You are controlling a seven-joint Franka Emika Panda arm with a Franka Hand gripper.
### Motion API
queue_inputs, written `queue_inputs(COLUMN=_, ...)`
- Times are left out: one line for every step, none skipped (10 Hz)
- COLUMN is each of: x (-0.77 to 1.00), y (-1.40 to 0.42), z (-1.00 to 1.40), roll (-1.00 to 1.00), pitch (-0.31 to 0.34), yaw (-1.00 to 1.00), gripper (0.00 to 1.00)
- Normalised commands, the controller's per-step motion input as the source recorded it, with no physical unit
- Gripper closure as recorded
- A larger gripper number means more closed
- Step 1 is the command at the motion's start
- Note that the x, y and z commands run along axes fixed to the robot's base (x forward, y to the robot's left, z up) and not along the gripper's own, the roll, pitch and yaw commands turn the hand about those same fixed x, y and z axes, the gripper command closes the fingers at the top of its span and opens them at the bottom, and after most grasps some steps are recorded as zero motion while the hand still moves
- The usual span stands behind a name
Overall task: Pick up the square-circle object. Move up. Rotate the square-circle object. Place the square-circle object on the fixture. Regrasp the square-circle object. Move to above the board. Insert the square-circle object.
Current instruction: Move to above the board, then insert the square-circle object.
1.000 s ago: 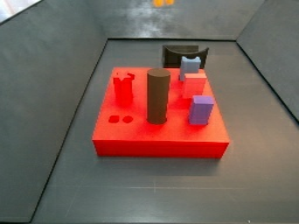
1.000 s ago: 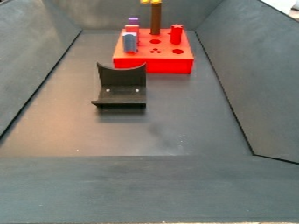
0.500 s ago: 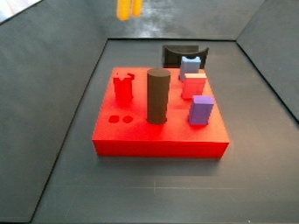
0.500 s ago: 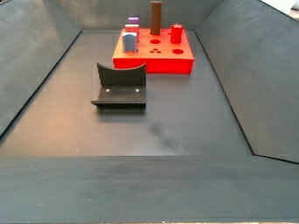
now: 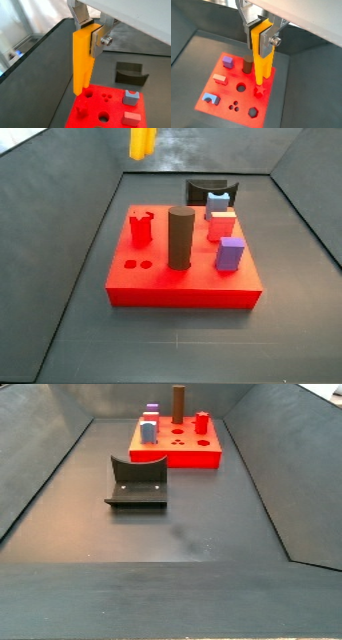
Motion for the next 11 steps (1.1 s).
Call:
queue_inputs(x=-0.04, y=0.01, z=0.0, roll=-0.26, pitch=-0.183, yaw=1.0, gripper=1.0)
queue_inputs(x=-0.06, y=0.02, z=0.0, roll=-0.25, pitch=-0.22, yaw=1.0, gripper=1.0)
queue_inputs(x=-0.07, y=0.02, z=0.0, roll=-0.25, pitch=-0.263, yaw=1.0, gripper=1.0)
queue_inputs(x=-0.07, y=0.03, z=-0.01, roll=-0.24, pitch=-0.333, yaw=1.0, gripper=1.0)
queue_inputs(x=-0.07, y=0.02, z=0.0, roll=-0.18, pitch=-0.299, yaw=0.76, gripper=1.0)
queue_inputs(x=-0.07, y=0.02, z=0.0, roll=-0.13, pitch=-0.256, yaw=0.58, gripper=1.0)
queue_inputs(x=-0.05, y=0.01, z=0.0, roll=-0.07, pitch=-0.168, yaw=0.3, gripper=1.0)
queue_inputs(x=0.0, y=0.0, z=-0.05, roll=-0.03, pitch=-0.03, yaw=0.0, gripper=1.0)
queue_inputs(x=-0.44, y=-0.25, z=0.0, roll=0.09, pitch=-0.114, yaw=-0.27, gripper=1.0)
queue_inputs(x=-0.37, y=-0.41, z=0.0, roll=0.13, pitch=-0.061, yaw=-0.38, gripper=1.0)
queue_inputs(x=0.0, y=-0.22, z=0.0, roll=0.08, pitch=-0.009, yaw=-0.84, gripper=1.0)
